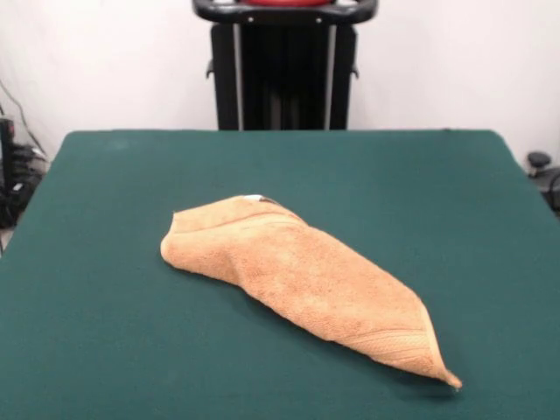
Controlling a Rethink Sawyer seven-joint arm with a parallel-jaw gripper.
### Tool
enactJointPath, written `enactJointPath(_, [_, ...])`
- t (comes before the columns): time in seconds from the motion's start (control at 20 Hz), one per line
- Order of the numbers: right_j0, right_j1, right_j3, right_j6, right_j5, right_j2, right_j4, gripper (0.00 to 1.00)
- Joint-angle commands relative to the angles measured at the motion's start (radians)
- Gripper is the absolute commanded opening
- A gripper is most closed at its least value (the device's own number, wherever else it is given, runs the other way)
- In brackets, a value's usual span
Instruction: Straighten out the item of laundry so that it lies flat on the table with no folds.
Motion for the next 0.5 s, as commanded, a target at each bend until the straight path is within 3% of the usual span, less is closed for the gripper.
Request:
enactJointPath(0.05, [-0.067, 0.042, 0.198, -0.152, -0.159, -0.062, -0.048, 1.00])
enactJointPath(0.5, [-0.192, 0.142, 0.392, -0.230, -0.487, -0.024, 0.021, 1.00])
